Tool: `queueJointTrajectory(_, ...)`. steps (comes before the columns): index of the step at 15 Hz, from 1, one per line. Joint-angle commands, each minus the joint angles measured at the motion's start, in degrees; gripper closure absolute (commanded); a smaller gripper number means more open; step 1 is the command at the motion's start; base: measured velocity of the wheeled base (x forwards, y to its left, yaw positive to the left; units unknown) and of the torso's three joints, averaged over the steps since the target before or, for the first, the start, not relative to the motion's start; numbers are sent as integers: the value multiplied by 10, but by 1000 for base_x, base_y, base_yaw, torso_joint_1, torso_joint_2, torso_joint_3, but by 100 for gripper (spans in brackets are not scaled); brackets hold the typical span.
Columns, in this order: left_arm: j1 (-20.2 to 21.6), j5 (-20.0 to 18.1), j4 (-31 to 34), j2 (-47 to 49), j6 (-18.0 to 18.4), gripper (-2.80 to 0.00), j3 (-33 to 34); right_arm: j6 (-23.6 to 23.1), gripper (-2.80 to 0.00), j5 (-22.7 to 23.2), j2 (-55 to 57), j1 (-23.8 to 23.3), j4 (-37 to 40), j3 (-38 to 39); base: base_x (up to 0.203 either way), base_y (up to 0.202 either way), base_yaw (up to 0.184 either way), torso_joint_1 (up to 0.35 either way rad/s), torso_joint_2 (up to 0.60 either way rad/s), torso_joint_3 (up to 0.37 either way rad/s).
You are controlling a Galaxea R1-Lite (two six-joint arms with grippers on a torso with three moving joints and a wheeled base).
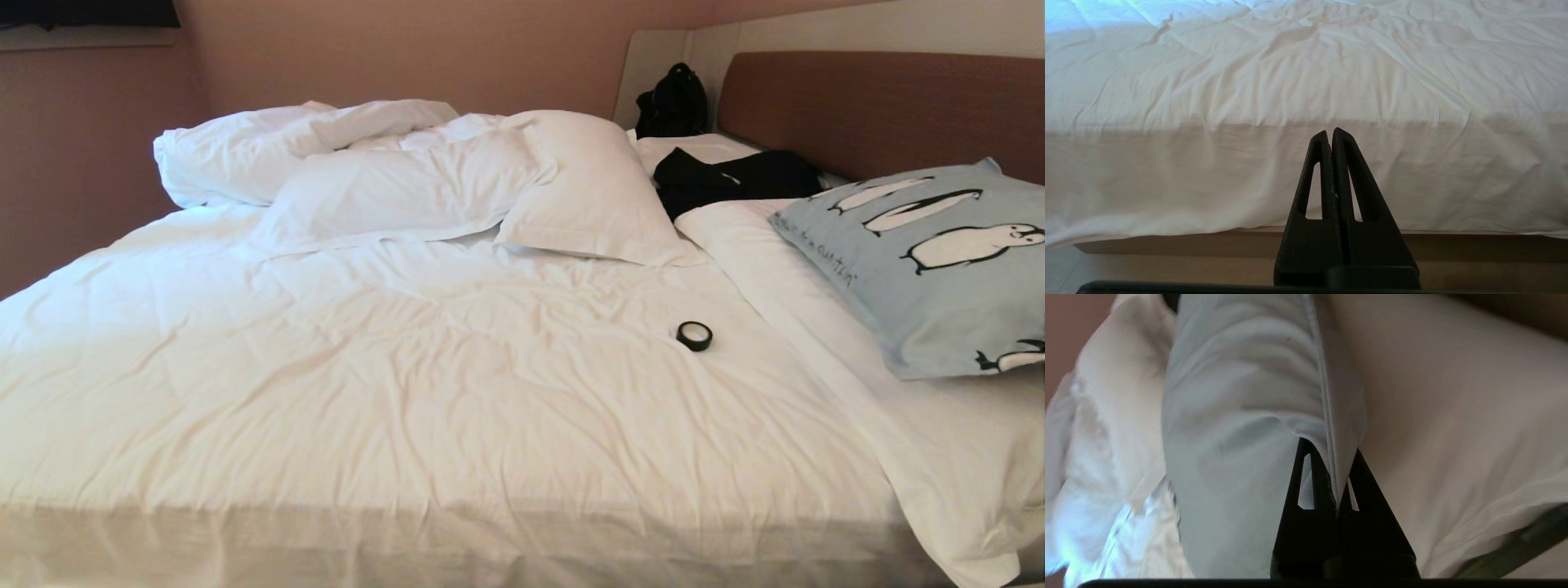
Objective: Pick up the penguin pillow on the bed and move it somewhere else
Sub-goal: Place the pillow at the bedside
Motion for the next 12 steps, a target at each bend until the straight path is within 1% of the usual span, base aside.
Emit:
queueJointTrajectory(1, 0, 0, 0, 0, 0, 0, 1, 13, 0, -178, 24, 9, -1, -22, 0, 0, 0, 0, 0, 0)
queueJointTrajectory(3, 0, 0, 0, 0, 0, 0, 1, 14, 0, -189, 30, 10, -20, -24, 0, 0, 0, 0, 0, 0)
queueJointTrajectory(4, 0, 1, 0, 0, 0, 0, 1, 15, 0, -203, 33, 13, -30, -24, 0, 0, 0, 0, 0, 0)
queueJointTrajectory(5, 0, 1, 0, 0, 0, 0, 1, 16, 0, -225, 34, 17, -32, -24, 0, 0, 0, 0, 0, 0)
queueJointTrajectory(7, 0, 1, 0, 0, 0, 0, 1, 18, 0, -293, 44, 32, -45, -24, 0, 0, 0, 0, 0, 0)
queueJointTrajectory(8, 0, 0, 0, 0, 0, 0, 1, 27, 0, -313, 48, 37, -62, -24, 0, 0, 0, 0, 0, 0)
queueJointTrajectory(10, 0, 0, 0, 0, 0, 0, 1, 41, 0, -329, 52, 46, -81, -24, 0, 0, 0, 0, 0, 0)
queueJointTrajectory(12, 0, 1, 0, 0, 0, 0, 1, 42, 0, -386, 58, 61, -90, -24, 0, 0, 0, 0, 0, 0)
